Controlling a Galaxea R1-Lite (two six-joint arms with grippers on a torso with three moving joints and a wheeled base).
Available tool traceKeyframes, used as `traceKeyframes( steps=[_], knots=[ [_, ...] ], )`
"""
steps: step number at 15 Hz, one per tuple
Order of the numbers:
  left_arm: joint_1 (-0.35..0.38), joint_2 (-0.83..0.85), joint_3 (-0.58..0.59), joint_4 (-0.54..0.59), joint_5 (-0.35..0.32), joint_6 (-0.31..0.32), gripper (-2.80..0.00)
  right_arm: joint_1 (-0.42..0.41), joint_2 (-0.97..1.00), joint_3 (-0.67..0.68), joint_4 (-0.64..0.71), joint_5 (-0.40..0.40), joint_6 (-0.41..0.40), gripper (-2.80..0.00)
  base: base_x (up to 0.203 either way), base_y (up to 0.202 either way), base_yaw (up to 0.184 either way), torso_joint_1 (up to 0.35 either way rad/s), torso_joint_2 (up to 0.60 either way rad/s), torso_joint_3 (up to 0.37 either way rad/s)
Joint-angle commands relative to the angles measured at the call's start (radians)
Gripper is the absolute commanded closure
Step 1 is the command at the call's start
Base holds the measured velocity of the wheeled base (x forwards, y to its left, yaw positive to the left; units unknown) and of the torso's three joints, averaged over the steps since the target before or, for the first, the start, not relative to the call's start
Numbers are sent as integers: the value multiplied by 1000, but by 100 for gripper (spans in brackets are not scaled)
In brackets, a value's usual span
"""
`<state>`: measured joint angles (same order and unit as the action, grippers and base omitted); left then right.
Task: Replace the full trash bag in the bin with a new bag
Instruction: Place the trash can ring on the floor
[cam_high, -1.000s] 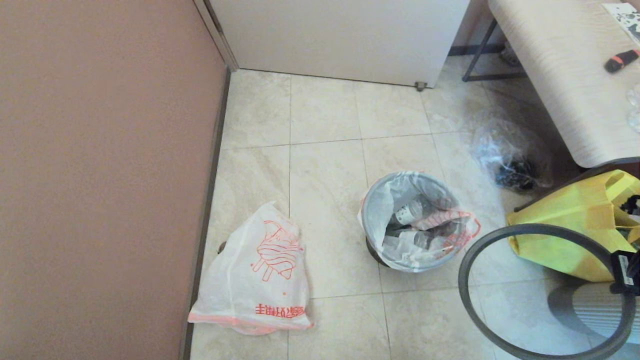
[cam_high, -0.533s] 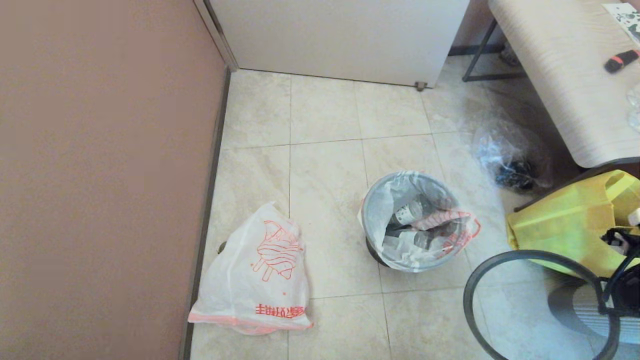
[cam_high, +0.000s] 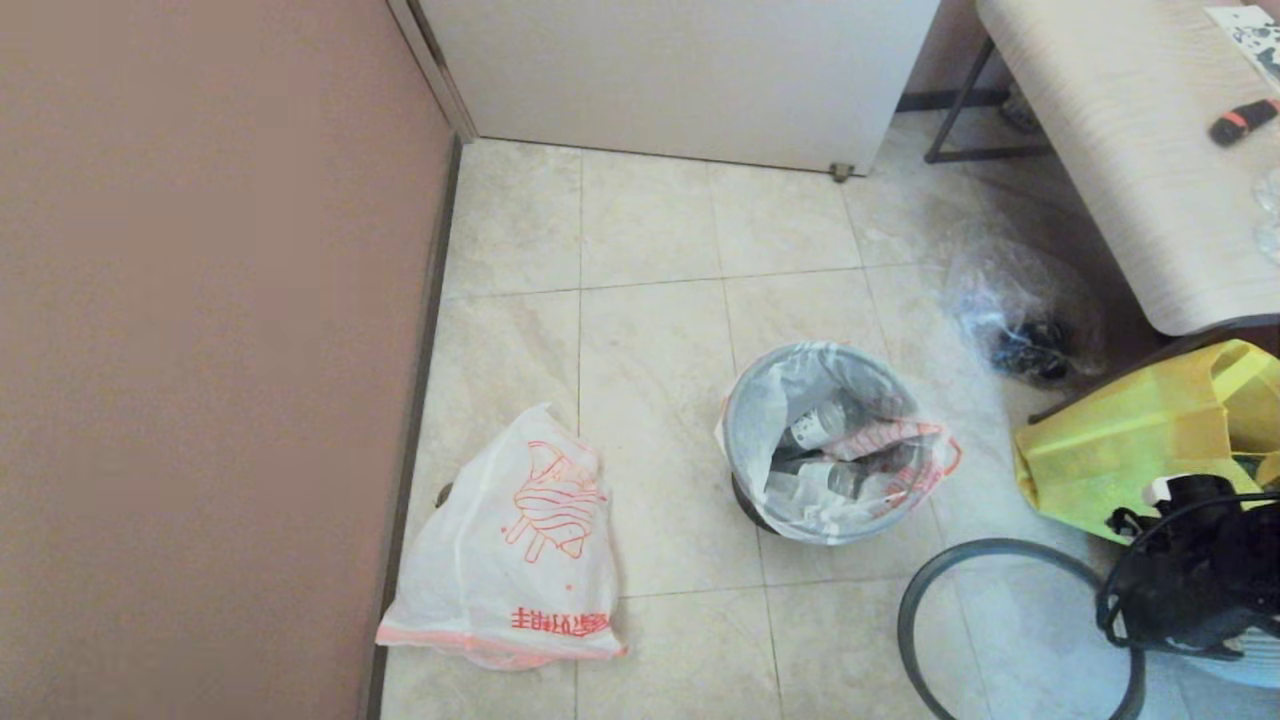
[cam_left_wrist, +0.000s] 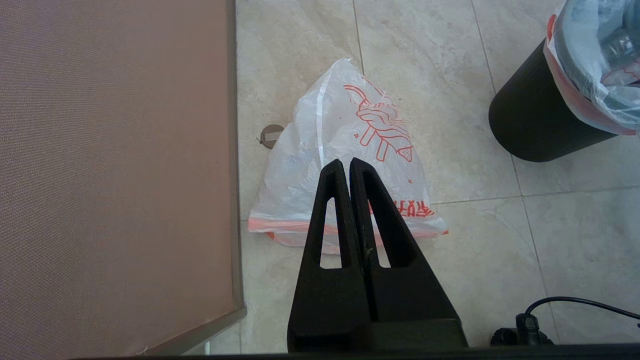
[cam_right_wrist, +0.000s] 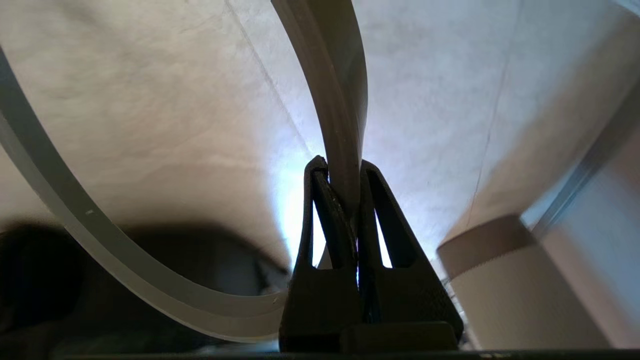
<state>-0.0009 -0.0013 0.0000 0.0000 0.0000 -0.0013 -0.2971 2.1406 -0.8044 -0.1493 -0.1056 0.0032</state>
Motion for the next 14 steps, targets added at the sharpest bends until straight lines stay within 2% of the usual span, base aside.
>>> traceKeyframes(
  steps=[1, 3, 6, 9, 10, 11, 14],
  knots=[
    [-1, 1, 0, 0, 0, 0, 0, 5, 132, -9, -48, -18, -12, 0, 0, 0, 0, 0, 0, 0],
    [-1, 1, 0, 0, 0, 0, 0, 20, 186, -27, -98, -83, -26, 0, 0, 0, 0, 0, 0, 0],
    [1, 1, 0, 0, 0, 0, 0, 69, 193, -28, -170, -94, -11, 0, 0, 0, 0, 0, 0, 0],
    [1, 1, 0, 0, 0, 0, 0, 118, 232, -29, -219, -114, 48, 0, 0, 0, 0, 0, 0, 0],
    [0, 1, 0, 0, 0, 0, 0, 130, 247, -29, -236, -158, 60, -280, 0, 0, 0, 0, 0, 0],
    [1, 1, 0, 0, 0, 0, 0, 136, 248, -30, -246, -182, 83, -280, 0, 0, 0, 0, 0, 0],
    [1, 1, 0, 0, 0, 0, 0, 135, 166, 15, -237, -185, 100, -280, 0, 0, 0, 0, 0, 0]
  ],
)
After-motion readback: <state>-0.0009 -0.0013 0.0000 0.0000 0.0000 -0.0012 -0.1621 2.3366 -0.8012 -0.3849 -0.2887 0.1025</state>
